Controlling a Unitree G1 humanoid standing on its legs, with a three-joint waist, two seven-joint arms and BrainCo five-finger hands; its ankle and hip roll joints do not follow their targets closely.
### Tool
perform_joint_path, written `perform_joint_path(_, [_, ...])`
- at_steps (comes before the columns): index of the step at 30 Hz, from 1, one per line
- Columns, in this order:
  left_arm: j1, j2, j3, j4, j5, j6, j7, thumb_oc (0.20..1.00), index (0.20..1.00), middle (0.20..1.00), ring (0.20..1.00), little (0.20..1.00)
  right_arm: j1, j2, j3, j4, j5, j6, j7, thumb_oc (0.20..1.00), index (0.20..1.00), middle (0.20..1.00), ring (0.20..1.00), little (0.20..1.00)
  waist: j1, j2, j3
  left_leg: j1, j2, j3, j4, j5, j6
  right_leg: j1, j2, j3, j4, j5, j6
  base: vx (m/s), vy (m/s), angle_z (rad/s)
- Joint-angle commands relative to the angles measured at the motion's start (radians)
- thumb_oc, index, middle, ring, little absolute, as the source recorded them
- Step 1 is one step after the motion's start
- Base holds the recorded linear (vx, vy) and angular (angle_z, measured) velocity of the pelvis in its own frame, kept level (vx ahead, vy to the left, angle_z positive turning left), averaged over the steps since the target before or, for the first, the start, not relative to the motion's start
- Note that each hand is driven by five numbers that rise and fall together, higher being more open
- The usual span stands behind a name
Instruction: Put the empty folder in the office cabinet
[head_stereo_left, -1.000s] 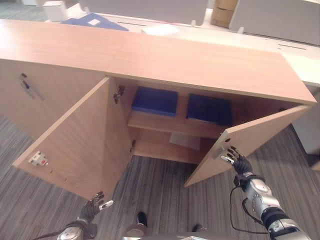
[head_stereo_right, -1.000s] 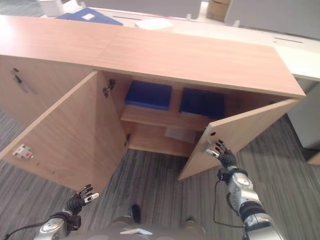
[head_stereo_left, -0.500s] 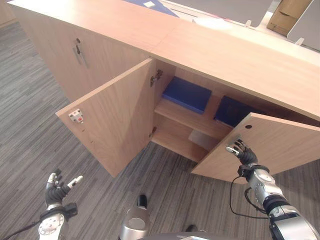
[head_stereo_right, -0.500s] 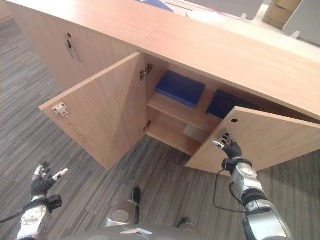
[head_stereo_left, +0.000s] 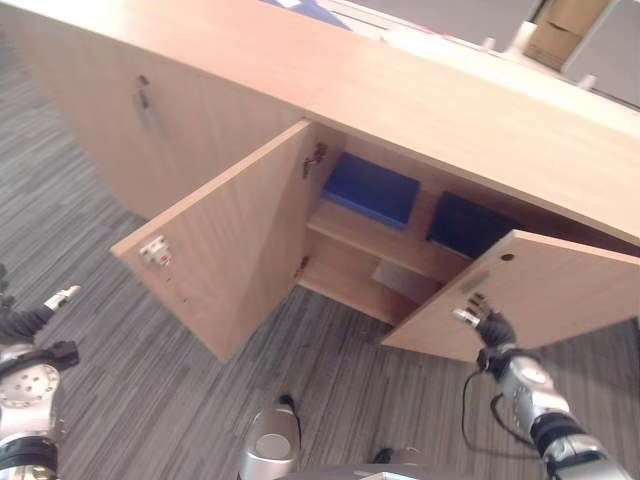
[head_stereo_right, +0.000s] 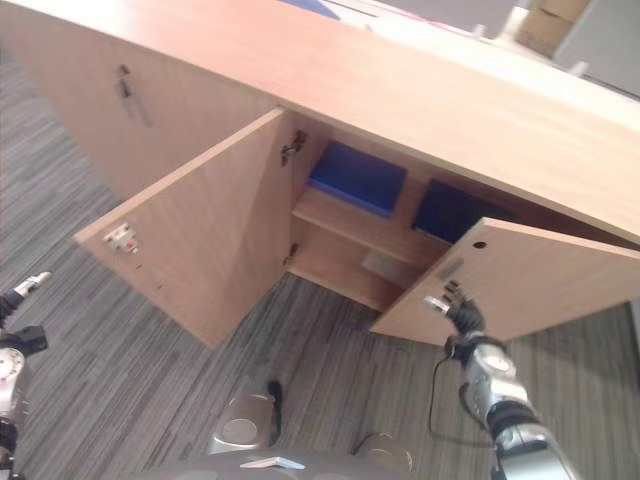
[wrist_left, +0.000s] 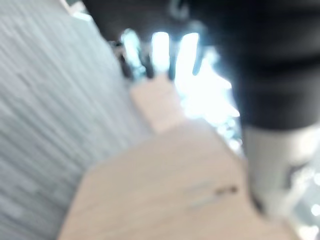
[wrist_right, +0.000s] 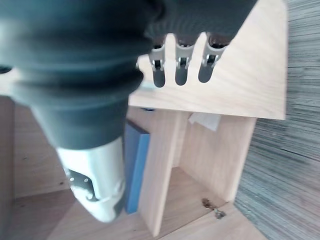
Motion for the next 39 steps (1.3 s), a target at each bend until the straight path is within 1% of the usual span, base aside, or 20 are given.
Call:
perform_joint_path(1, [-0.025,0.049,-0.028,0.039,0.001,-0.008,-0.042,1.0,1.0,1.0,1.0,1.0,-0.067,-0.05,-0.021,0.015,-0.014,-0.036,0.011,1.0,1.0,1.0,1.0,1.0,0.019,0.024,-0.007,0.194,-0.029,0.027,-0.288,-0.035,-0.035,-0.04,0.004,0.053,0.011,0.012,0.07,-0.04,0.03,-0.22])
perform_joint_path(3, [-0.075,0.067,-0.058,0.059,-0.044,0.013,-0.123,1.0,1.0,1.0,1.0,1.0,-0.037,-0.046,-0.024,0.018,-0.023,-0.048,0.033,1.0,1.0,1.0,1.0,1.0,-0.01,0.012,0.008,0.185,-0.021,0.048,-0.288,-0.036,-0.034,-0.067,0.011,0.079,0.015,0.019,0.073,-0.08,0.023,-0.24])
perform_joint_path(4, [-0.09,0.065,-0.071,0.061,-0.054,0.027,-0.169,1.0,1.0,1.0,1.0,1.0,-0.029,-0.043,-0.024,0.017,-0.028,-0.047,0.046,1.0,1.0,1.0,1.0,1.0,-0.018,0.008,0.012,0.183,-0.019,0.055,-0.288,-0.036,-0.033,-0.074,0.015,0.088,0.013,0.019,0.074,-0.08,-0.006,-0.15])
perform_joint_path(5, [-0.097,0.06,-0.083,0.058,-0.064,0.032,-0.189,1.0,1.0,1.0,1.0,1.0,-0.023,-0.042,-0.023,0.018,-0.036,-0.051,0.058,1.0,1.0,1.0,1.0,1.0,-0.023,0.007,0.014,0.181,-0.017,0.06,-0.288,-0.036,-0.033,-0.077,0.018,0.093,0.01,0.019,0.074,-0.07,-0.009,-0.12])
perform_joint_path(7, [-0.099,0.034,-0.113,0.046,-0.091,0.047,-0.243,1.0,1.0,1.0,1.0,1.0,-0.008,-0.041,-0.019,0.014,-0.036,-0.058,0.064,1.0,1.0,1.0,1.0,1.0,-0.033,0.007,0.02,0.176,-0.015,0.066,-0.286,-0.034,-0.032,-0.081,0.027,0.105,0.003,0.014,0.073,-0.06,-0.003,-0.15])
perform_joint_path(9, [-0.1,0.017,-0.13,0.037,-0.099,0.051,-0.252,1.0,1.0,1.0,1.0,1.0,-0.002,-0.039,-0.018,0.011,-0.041,-0.063,0.067,1.0,1.0,1.0,1.0,1.0,-0.038,0.008,0.022,0.175,-0.015,0.069,-0.286,-0.034,-0.031,-0.082,0.03,0.111,0.001,0.013,0.073,-0.05,0.006,-0.07])
perform_joint_path(11, [-0.084,-0.055,-0.177,0.01,-0.115,0.064,-0.273,1.0,1.0,1.0,1.0,1.0,0.025,-0.032,-0.013,-0.012,-0.059,-0.062,0.074,1.0,1.0,1.0,1.0,1.0,-0.055,0.012,0.025,0.176,-0.015,0.078,-0.285,-0.03,-0.03,-0.086,0.038,0.125,-0.004,0.006,0.073,-0.06,0.019,-0.15])
perform_joint_path(16, [-0.051,-0.156,-0.233,-0.018,-0.116,0.07,-0.292,1.0,1.0,1.0,1.0,1.0,0.078,-0.015,-0.006,-0.051,-0.097,-0.064,0.073,1.0,1.0,1.0,1.0,1.0,-0.084,0.021,0.022,0.181,-0.014,0.095,-0.284,-0.027,-0.032,-0.09,0.047,0.145,-0.005,-0.007,0.073,-0.05,0.003,-0.13])
perform_joint_path(18, [-0.046,-0.169,-0.239,-0.02,-0.122,0.071,-0.298,1.0,1.0,1.0,1.0,1.0,0.085,-0.012,-0.006,-0.057,-0.097,-0.06,0.067,1.0,1.0,1.0,1.0,1.0,-0.089,0.023,0.021,0.183,-0.013,0.098,-0.284,-0.026,-0.033,-0.089,0.049,0.147,-0.007,-0.011,0.072,-0.03,-0.009,-0.17])
perform_joint_path(21, [-0.027,-0.226,-0.268,-0.01,-0.128,0.083,-0.307,1.0,1.0,1.0,1.0,1.0,0.115,0.009,-0.005,-0.066,-0.109,-0.057,0.041,1.0,1.0,1.0,1.0,1.0,-0.113,0.03,0.011,0.189,-0.007,0.11,-0.283,-0.022,-0.039,-0.084,0.063,0.161,-0.015,-0.037,0.068,-0.04,-0.035,-0.13])
perform_joint_path(24, [-0.011,-0.271,-0.284,0.004,-0.148,0.076,-0.307,1.0,1.0,1.0,1.0,1.0,0.136,0.027,-0.004,-0.076,-0.119,-0.054,0.004,1.0,1.0,1.0,1.0,1.0,-0.13,0.036,0.002,0.196,-0.002,0.12,-0.283,-0.019,-0.043,-0.073,0.077,0.172,-0.029,-0.062,0.062,-0.01,-0.048,-0.24])
perform_joint_path(28, [-0.002,-0.343,-0.317,0.028,-0.167,0.063,-0.287,1.0,1.0,1.0,1.0,1.0,0.165,0.05,-0.008,-0.066,-0.123,-0.059,-0.022,1.0,1.0,1.0,1.0,1.0,-0.16,0.04,-0.018,0.204,0.008,0.142,-0.282,-0.014,-0.055,-0.044,0.105,0.191,-0.063,-0.101,0.041,0.02,-0.054,-0.24])
perform_joint_path(32, [-0.024,-0.393,-0.346,0.057,-0.175,0.066,-0.273,1.0,1.0,1.0,1.0,1.0,0.184,0.07,-0.001,-0.053,-0.154,-0.085,-0.038,1.0,1.0,1.0,1.0,1.0,-0.194,0.041,-0.042,0.211,0.012,0.168,-0.28,-0.009,-0.065,-0.013,0.133,0.217,-0.105,-0.129,0.022,0.03,-0.033,-0.34])
perform_joint_path(35, [-0.062,-0.422,-0.375,0.079,-0.18,0.063,-0.264,1.0,1.0,1.0,1.0,1.0,0.18,0.071,0.015,-0.039,-0.171,-0.068,-0.027,1.0,1.0,1.0,1.0,1.0,-0.219,0.043,-0.057,0.22,0.009,0.19,-0.28,-0.012,-0.07,0.002,0.145,0.239,-0.131,-0.132,0.015,0.04,0.009,-0.45])
perform_joint_path(39, [-0.126,-0.443,-0.402,0.087,-0.172,0.067,-0.22,1.0,1.0,1.0,1.0,1.0,0.183,0.065,0.036,-0.009,-0.206,-0.047,0.0,1.0,1.0,1.0,1.0,1.0,-0.253,0.05,-0.077,0.237,0.006,0.217,-0.283,-0.014,-0.078,0.024,0.155,0.261,-0.161,-0.13,0.01,0.05,0.03,-0.35])
